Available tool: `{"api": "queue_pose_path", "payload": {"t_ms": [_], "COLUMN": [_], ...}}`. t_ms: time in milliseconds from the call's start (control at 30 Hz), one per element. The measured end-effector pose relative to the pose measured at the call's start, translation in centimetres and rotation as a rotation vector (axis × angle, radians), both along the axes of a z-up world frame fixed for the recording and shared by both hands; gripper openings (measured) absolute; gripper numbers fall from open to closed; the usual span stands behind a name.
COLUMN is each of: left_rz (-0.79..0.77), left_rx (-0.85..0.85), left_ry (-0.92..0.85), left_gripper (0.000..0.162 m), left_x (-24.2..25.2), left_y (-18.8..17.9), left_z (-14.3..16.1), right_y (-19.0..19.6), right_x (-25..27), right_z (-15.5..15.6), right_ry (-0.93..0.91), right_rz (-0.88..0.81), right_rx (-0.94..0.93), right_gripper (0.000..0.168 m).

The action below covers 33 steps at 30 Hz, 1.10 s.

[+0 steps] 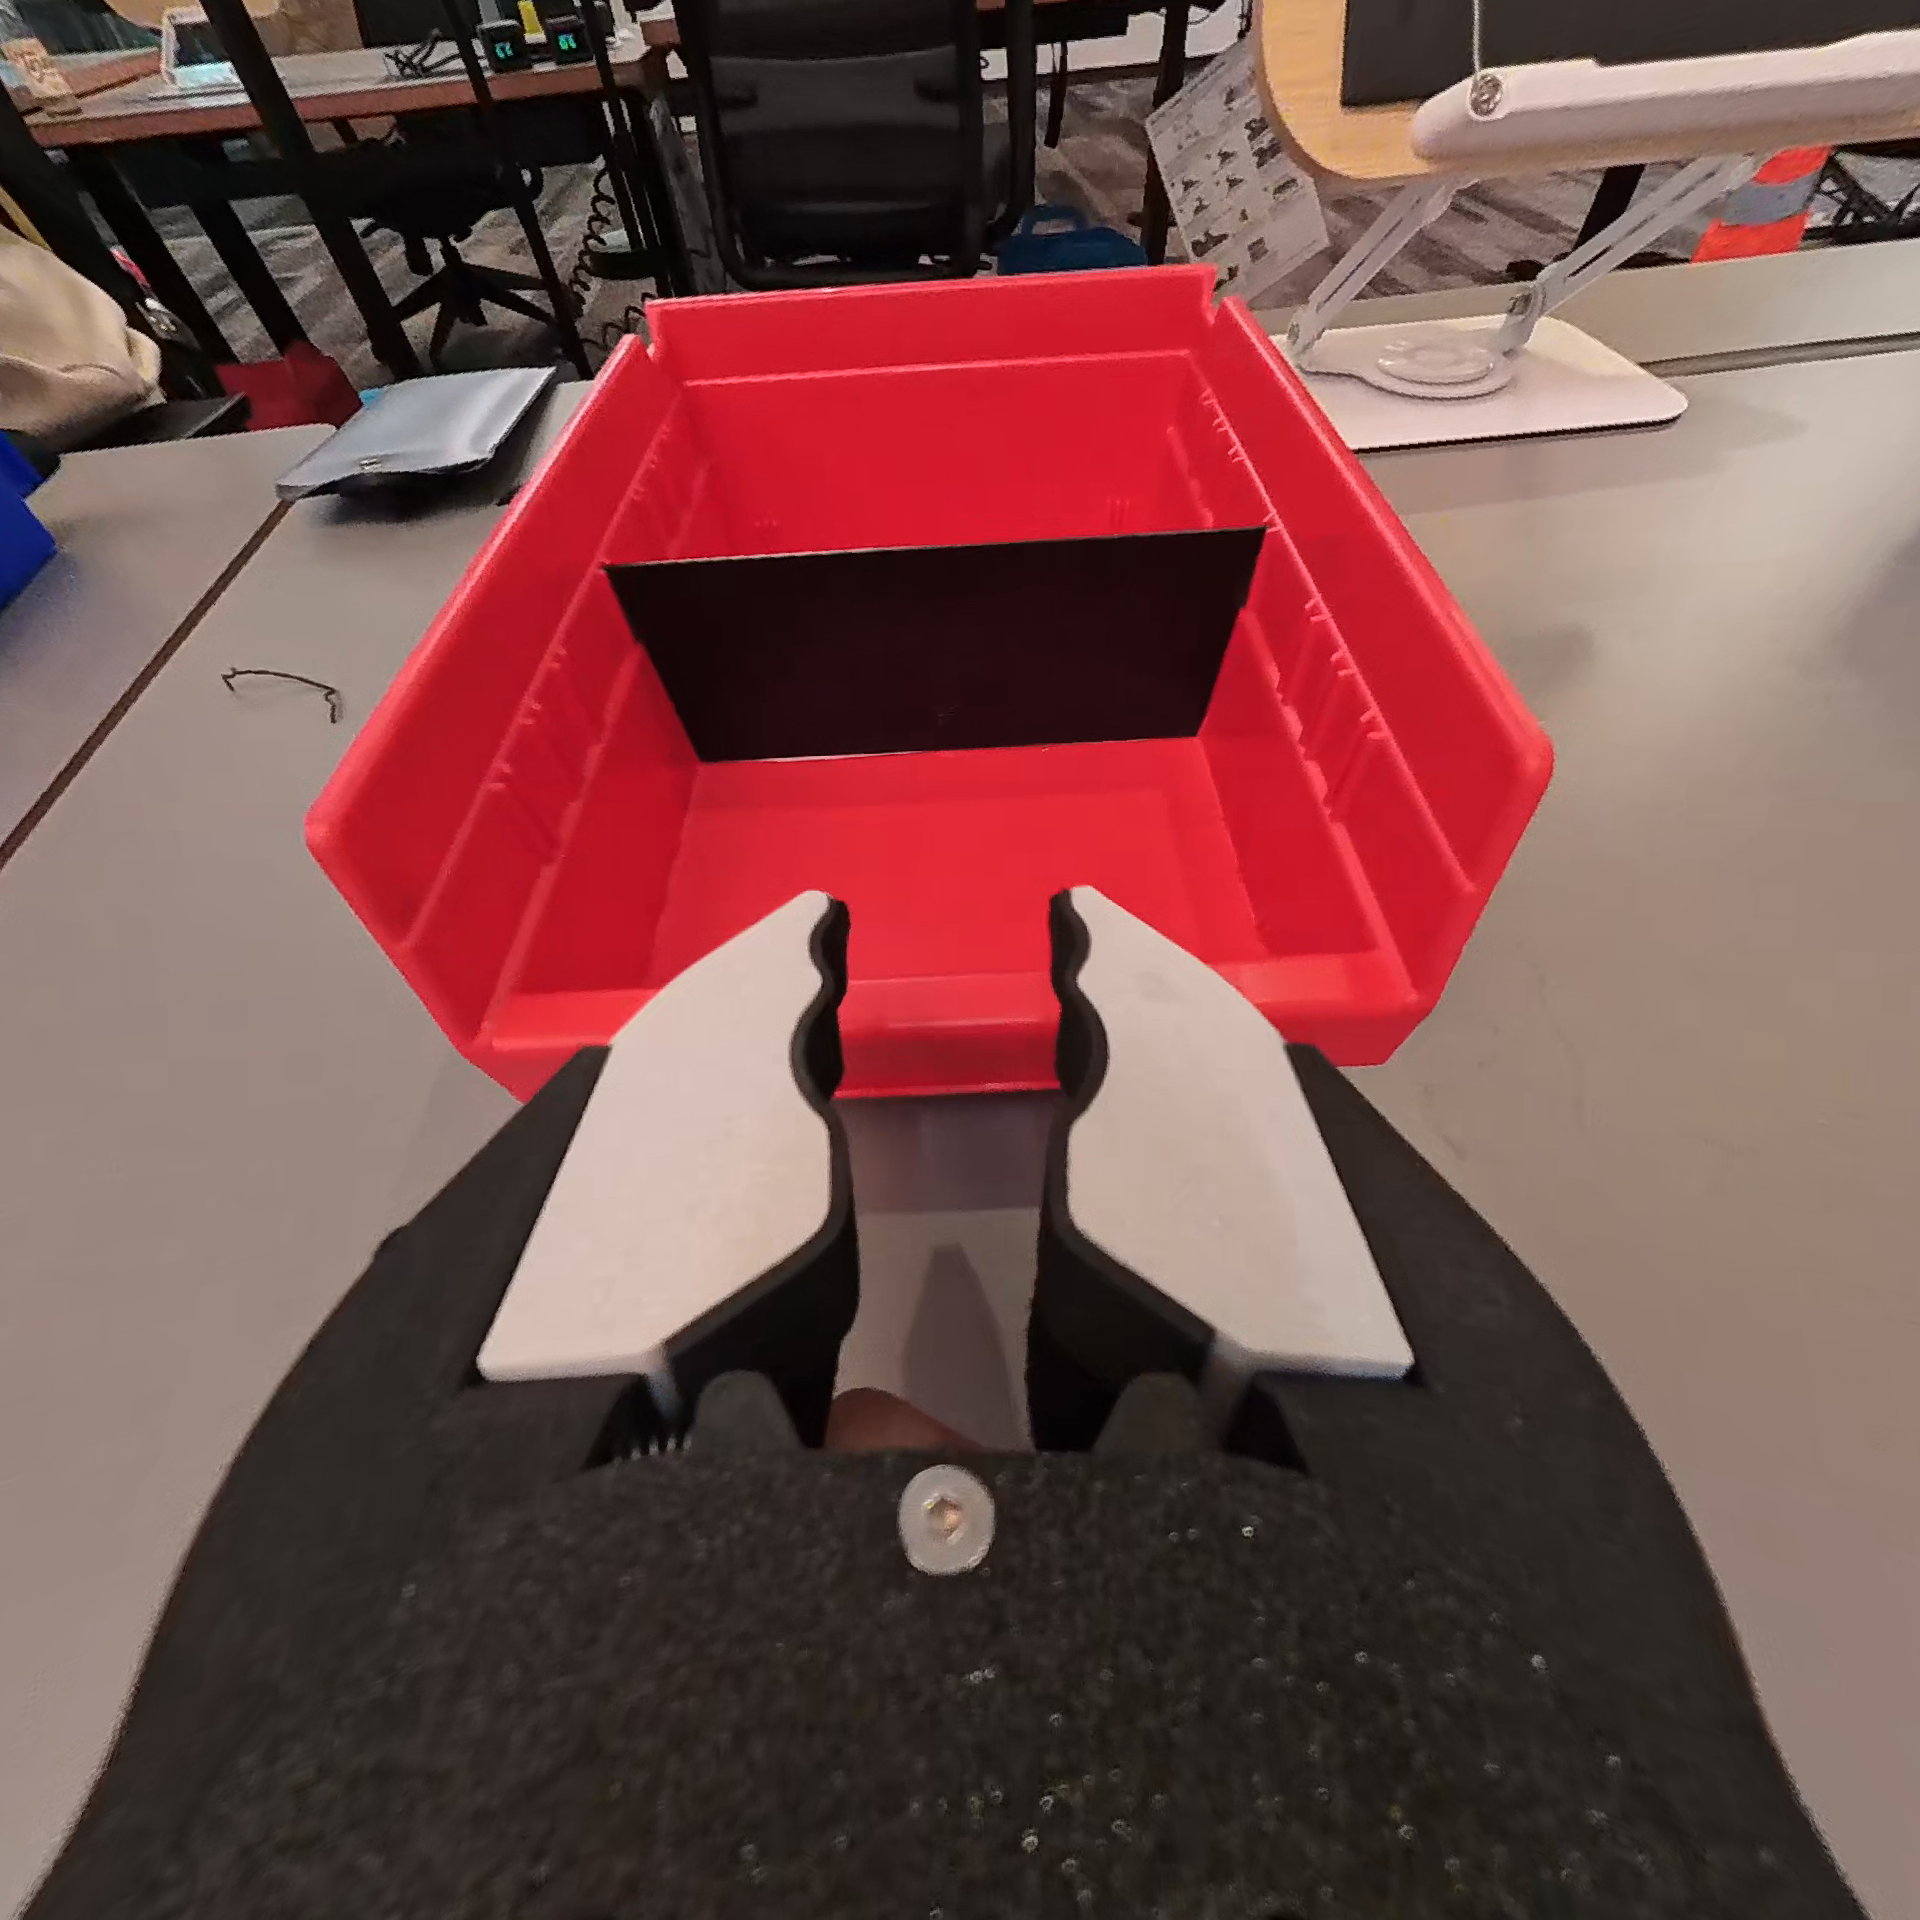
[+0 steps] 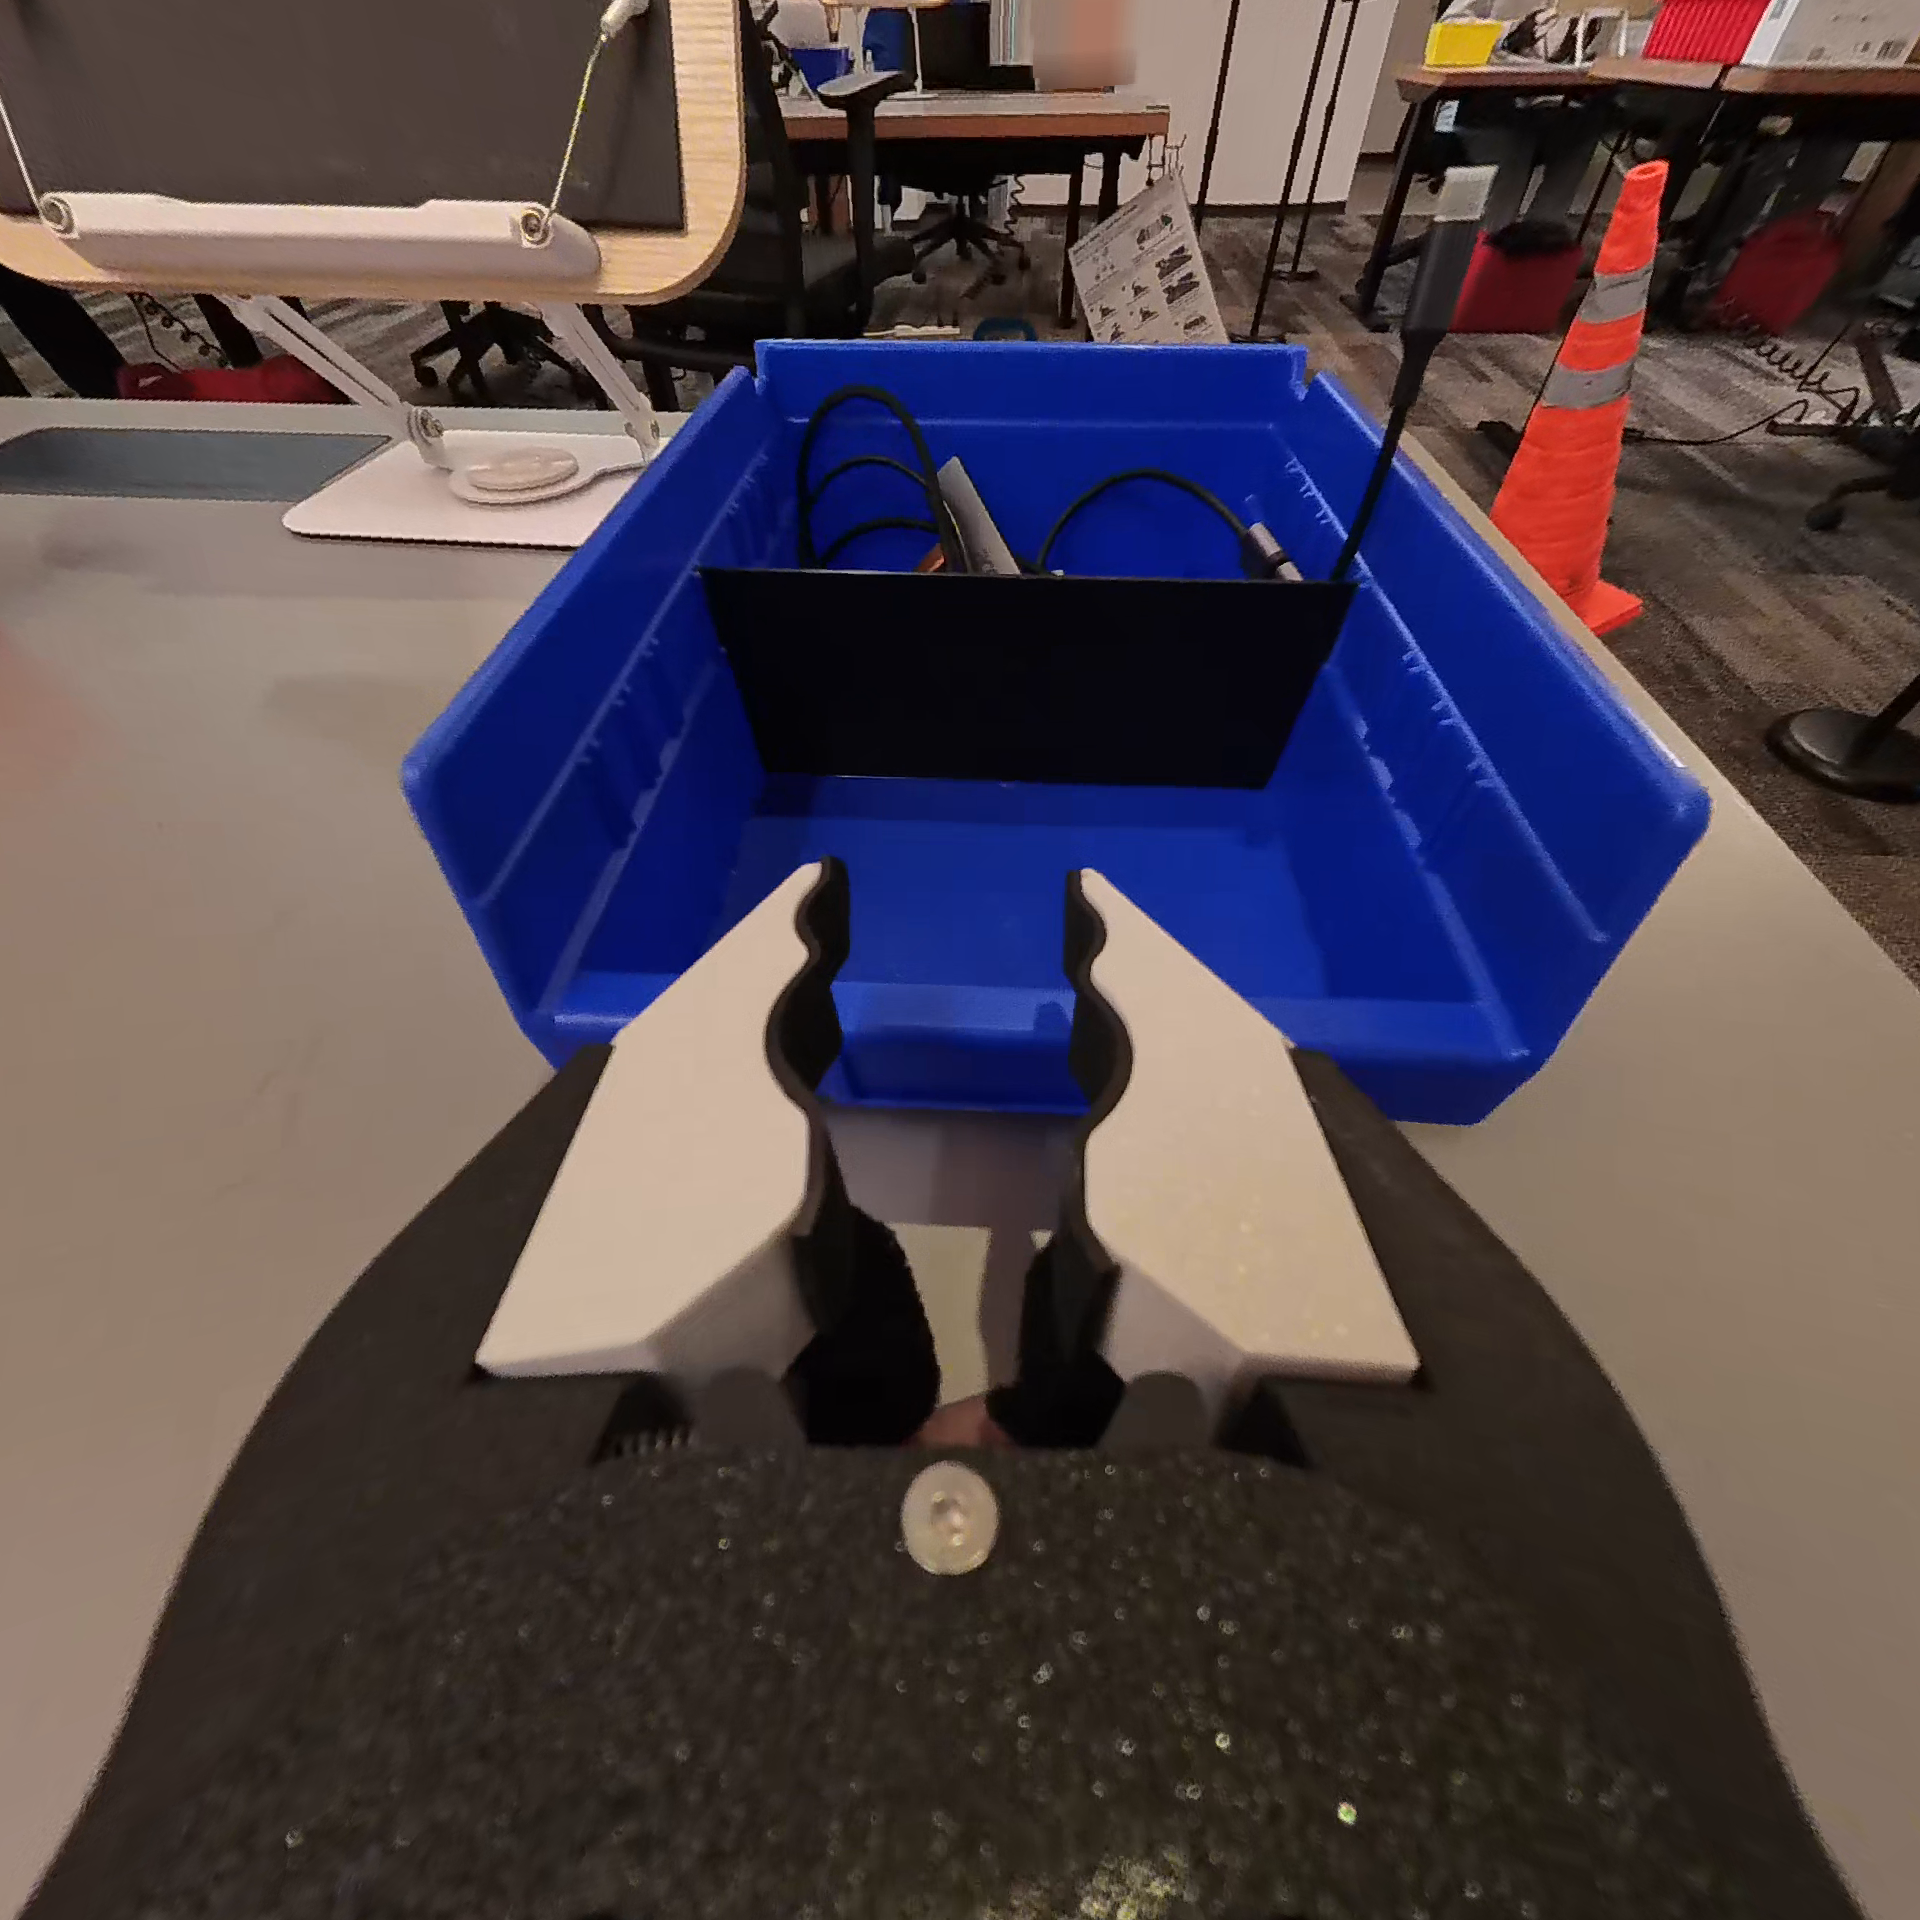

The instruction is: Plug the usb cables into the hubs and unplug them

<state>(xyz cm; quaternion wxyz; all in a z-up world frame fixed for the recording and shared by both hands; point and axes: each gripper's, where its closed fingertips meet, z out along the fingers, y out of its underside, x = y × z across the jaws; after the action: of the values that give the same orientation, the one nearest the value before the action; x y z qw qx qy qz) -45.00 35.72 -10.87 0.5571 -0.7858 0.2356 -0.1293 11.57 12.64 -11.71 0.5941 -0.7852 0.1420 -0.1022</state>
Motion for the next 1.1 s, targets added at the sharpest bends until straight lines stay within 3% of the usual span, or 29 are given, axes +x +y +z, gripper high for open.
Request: {"api": "queue_pose_path", "payload": {"t_ms": [133,233,300,467,633,700,800,900,1000,1100], "left_rz": [0.022,0.042,0.059,0.088,0.082,0.039,-0.071,-0.229,-0.397,-0.499], "left_rx": [0.025,0.026,0.041,0.032,0.03,0.015,0.012,0.03,0.016,-0.023], "left_ry": [0.036,0.055,0.071,0.076,0.059,0.018,0.012,0.035,-0.005,-0.086], "left_gripper": [0.037,0.038,0.038,0.04,0.041,0.043,0.045,0.047,0.051,0.058], "left_x": [-1.0,-2.2,-3.2,-5.0,-4.9,-3.1,1.5,8.2,15.7,22.3], "left_y": [-0.4,-0.9,-1.4,-2.8,-4.1,-4.8,-6.5,-9.4,-12.9,-15.5], "left_z": [0.0,-0.3,-0.3,-0.6,-0.5,-0.4,-0.5,-0.4,-0.2,0.3], "right_y": [0.2,1.5,2.9,6.9,7.4,6.6,5.4,4.1,2.3,-1.1], "right_x": [-1.6,-6.5,-9.3,-10.7,-12.5,-14.7,-19.0,-21.6,-20.0,-14.1], "right_z": [0.8,2.2,1.4,-0.6,-0.8,-0.9,-0.1,1.6,4.3,7.1], "right_ry": [0.006,0.018,0.06,0.037,-0.04,-0.08,-0.077,-0.107,-0.192,-0.186], "right_rz": [0.051,0.249,0.348,0.296,0.295,0.39,0.565,0.616,0.461,0.113], "right_rx": [0.033,0.076,0.046,-0.056,-0.101,-0.098,-0.051,0.039,0.143,0.262], "right_gripper": [0.042,0.046,0.06,0.081,0.079,0.074,0.046,0.048,0.055,0.048]}}
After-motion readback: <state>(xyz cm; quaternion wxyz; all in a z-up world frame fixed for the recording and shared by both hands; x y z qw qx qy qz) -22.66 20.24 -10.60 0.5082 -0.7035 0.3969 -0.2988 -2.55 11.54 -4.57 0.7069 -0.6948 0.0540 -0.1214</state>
